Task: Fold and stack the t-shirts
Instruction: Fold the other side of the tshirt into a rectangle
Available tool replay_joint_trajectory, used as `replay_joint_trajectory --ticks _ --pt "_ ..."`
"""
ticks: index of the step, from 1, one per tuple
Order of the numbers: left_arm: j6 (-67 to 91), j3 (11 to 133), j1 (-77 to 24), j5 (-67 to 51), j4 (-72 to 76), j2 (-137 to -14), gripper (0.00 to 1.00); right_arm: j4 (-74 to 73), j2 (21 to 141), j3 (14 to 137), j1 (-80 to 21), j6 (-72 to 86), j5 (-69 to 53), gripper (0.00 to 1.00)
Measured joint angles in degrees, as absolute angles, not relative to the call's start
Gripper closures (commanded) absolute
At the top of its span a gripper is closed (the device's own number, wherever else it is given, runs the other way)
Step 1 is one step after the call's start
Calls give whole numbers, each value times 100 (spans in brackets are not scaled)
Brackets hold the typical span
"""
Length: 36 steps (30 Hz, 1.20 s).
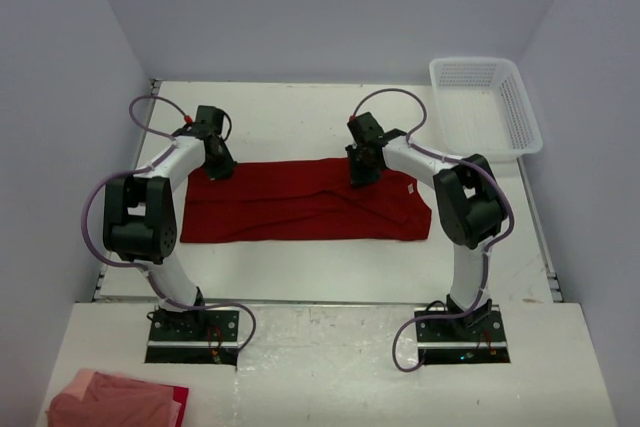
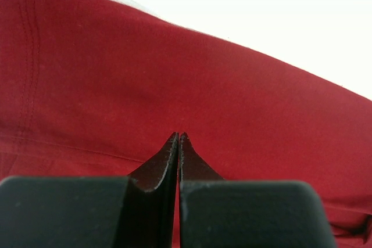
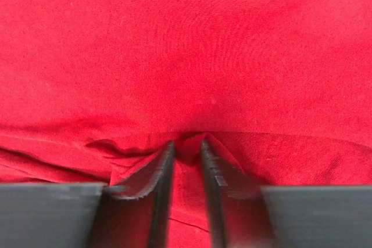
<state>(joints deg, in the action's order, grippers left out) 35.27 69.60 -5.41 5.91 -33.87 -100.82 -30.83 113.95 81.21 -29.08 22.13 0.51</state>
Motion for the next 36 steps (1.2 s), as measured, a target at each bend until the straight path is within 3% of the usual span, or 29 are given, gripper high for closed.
replay_joint_trajectory --ticks 3,4,16,28,29,30,36 --pt "3527 6960 -541 589 -3385 -10082 100 -3083 11402 8121 -2895 2185 40 98" --pt "3527 6960 -541 589 -3385 -10082 100 -3083 11402 8121 -2888 2182 25 100" --pt "3527 6949 -541 572 -3347 -10082 100 -3015 11231 7948 -2880 2202 30 100" --pt "3529 6847 -541 578 -3326 -10082 100 -2950 9644 6934 -3369 2370 14 100" --pt "3529 6842 -541 578 -3323 -10082 100 -2882 9474 6733 -3568 2432 -45 95" --pt "3529 6838 -541 580 -3317 -10082 100 -2836 9308 6501 -3839 2539 -104 76" --pt "3529 6834 -541 604 -3299 -10103 100 -2617 8477 5096 -5902 3527 -283 28"
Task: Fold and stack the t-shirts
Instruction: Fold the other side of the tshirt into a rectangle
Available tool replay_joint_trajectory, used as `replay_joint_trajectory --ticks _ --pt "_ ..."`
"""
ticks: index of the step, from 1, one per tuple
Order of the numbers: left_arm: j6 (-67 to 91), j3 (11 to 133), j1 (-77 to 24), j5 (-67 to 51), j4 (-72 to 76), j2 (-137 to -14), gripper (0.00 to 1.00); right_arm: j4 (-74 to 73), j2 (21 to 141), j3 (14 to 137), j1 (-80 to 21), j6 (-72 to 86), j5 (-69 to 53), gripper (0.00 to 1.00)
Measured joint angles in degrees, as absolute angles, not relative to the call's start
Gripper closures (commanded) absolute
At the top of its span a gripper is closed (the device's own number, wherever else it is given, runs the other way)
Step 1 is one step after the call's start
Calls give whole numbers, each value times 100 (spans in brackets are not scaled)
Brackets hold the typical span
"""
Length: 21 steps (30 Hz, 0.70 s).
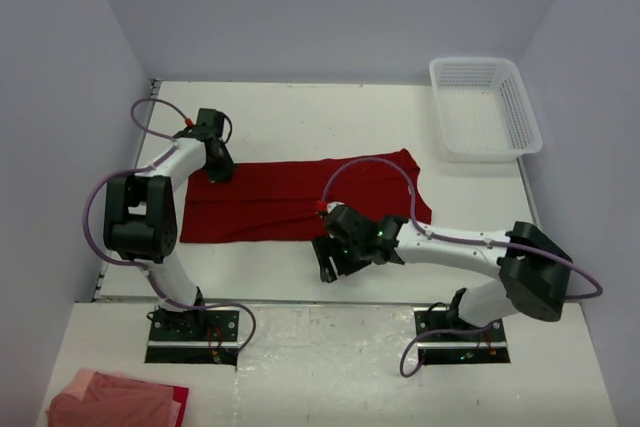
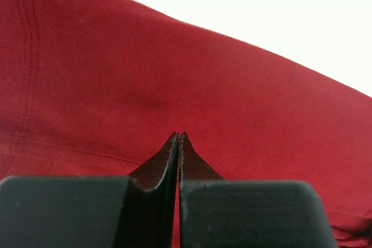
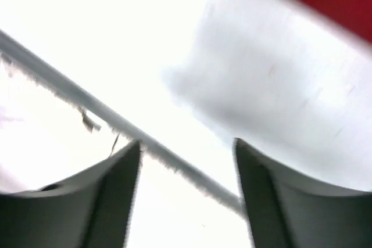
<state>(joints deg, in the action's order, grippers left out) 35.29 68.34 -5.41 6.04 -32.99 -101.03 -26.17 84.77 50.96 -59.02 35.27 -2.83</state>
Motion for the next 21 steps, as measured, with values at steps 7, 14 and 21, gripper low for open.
replay_joint_trajectory --ticks 7,14,21 --pt "3529 6834 -541 620 -3288 -10245 100 -2803 7502 4672 -5933 3927 781 3" --pt "3404 6847 -561 930 -3404 -10197 100 -3083 7725 5284 -5334 3776 1494 100" --pt "3190 6965 -613 1039 -3503 -9985 100 -3229 8711 6125 -4418 3450 1219 100"
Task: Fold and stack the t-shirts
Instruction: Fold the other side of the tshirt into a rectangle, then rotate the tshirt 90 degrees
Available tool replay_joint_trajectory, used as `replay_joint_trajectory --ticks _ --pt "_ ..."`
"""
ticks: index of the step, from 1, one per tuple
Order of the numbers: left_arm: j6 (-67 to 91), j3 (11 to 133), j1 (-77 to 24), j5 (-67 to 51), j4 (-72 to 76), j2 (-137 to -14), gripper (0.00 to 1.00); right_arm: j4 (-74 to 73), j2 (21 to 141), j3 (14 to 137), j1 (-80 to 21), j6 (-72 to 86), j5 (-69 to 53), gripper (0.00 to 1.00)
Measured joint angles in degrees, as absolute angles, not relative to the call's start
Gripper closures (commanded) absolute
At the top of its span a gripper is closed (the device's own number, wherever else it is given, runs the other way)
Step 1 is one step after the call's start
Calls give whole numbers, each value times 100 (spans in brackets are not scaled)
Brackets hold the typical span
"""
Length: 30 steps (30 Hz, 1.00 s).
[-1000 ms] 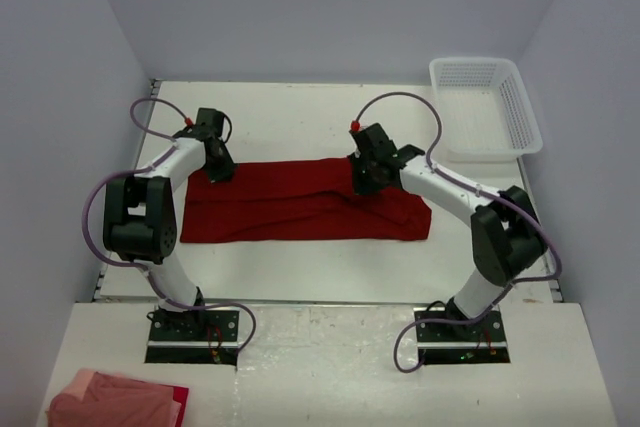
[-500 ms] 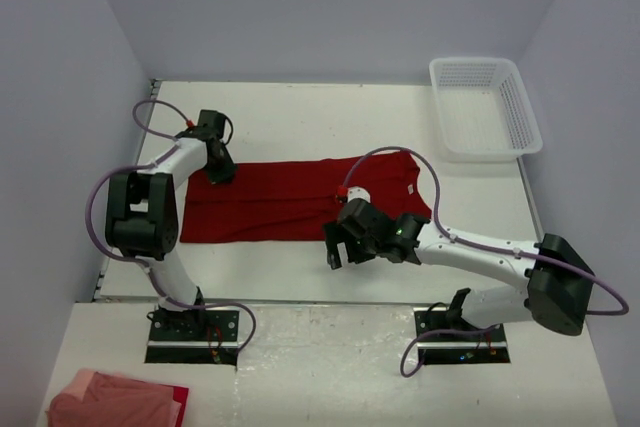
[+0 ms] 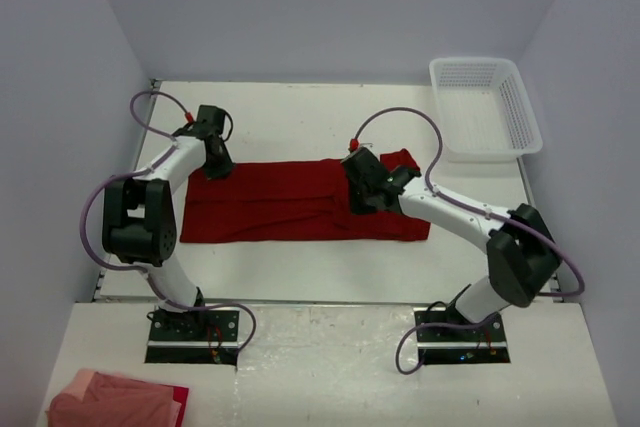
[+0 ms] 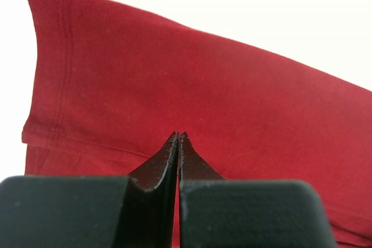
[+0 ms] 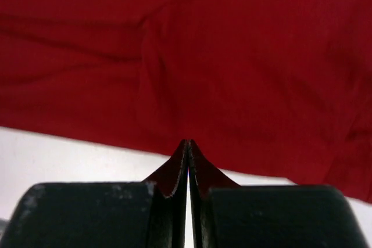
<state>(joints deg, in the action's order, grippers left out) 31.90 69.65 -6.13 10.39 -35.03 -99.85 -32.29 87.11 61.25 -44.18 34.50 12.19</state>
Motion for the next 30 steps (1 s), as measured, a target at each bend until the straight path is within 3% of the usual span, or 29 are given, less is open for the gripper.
replay_joint_trajectory --ticks 12,21,30 --pt "2936 7721 -620 762 -3730 -10847 100 -3721 10779 7400 -3833 3035 823 100" --pt "3079 8005 -617 976 -4296 -11419 100 -4228 11150 7784 -3645 2797 521 100" --pt "3667 8027 -593 1063 -4617 -11450 100 -4930 12068 9061 -3308 2499 -10 100"
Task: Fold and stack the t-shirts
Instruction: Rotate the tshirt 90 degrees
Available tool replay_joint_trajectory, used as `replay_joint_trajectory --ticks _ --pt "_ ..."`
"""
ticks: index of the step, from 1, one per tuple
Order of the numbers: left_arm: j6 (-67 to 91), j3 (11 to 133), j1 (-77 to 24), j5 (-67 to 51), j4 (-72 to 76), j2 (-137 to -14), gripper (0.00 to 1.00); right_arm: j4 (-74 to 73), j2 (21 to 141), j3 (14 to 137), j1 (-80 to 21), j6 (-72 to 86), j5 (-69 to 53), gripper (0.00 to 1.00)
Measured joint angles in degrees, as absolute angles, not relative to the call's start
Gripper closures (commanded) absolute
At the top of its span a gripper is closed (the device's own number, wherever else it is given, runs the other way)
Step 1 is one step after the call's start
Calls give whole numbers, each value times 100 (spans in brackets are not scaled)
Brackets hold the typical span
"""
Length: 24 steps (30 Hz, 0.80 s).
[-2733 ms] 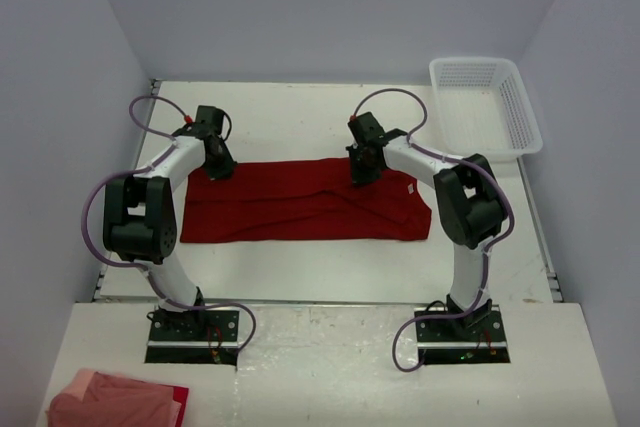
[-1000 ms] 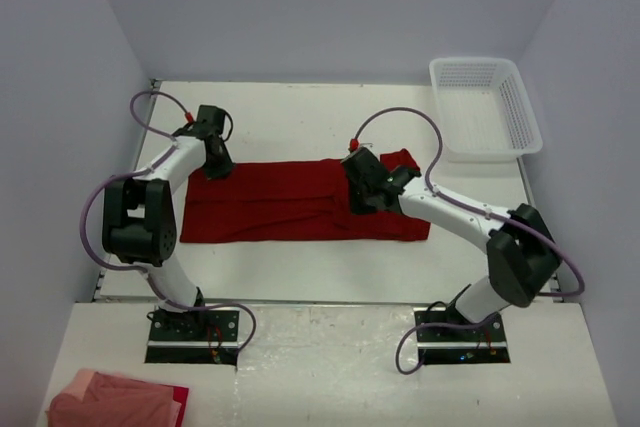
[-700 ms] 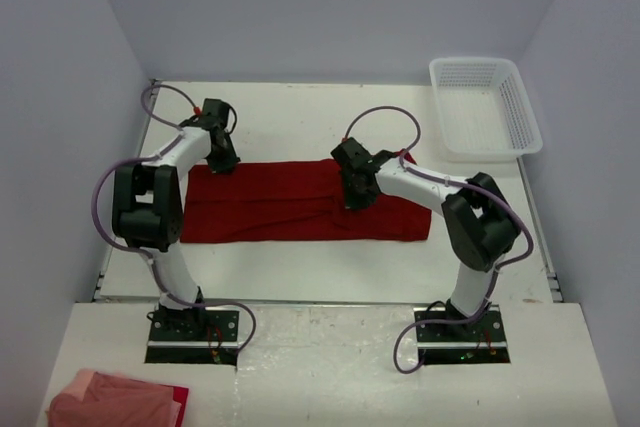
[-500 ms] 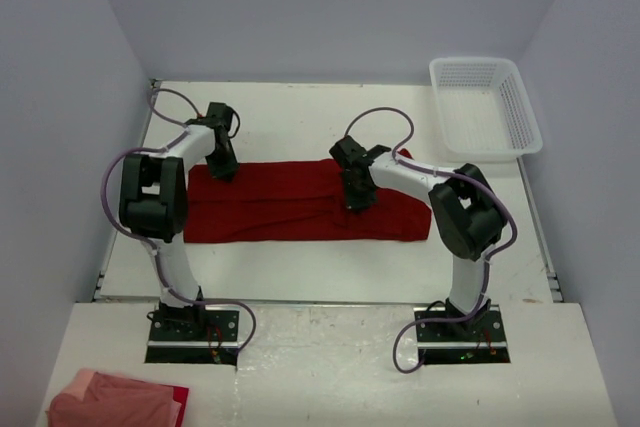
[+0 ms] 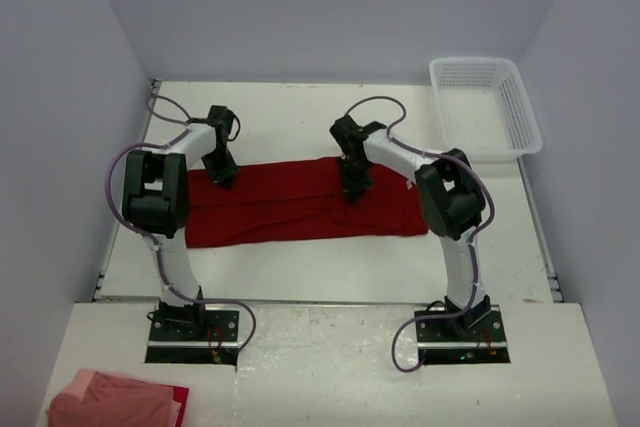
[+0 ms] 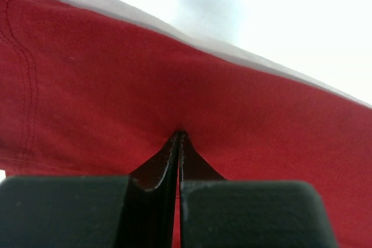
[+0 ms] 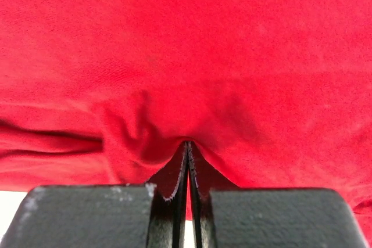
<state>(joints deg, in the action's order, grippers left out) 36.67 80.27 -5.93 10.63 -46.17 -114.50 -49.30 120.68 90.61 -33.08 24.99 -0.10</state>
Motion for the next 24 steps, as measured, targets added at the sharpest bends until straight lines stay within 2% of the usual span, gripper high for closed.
replay_joint_trajectory --ticks 7,15,24 --pt "3966 7693 -554 1083 -4888 -11238 100 -5336 12934 10462 -3142 2185 -432 100" --pt "3990 6945 -611 1092 -5142 -10748 100 -6204 14239 12801 -2827 1802 -980 98" --pt "3833 6479 -1125 1540 -5424 -10344 100 -5999 14656 14007 -2392 1452 -1026 100"
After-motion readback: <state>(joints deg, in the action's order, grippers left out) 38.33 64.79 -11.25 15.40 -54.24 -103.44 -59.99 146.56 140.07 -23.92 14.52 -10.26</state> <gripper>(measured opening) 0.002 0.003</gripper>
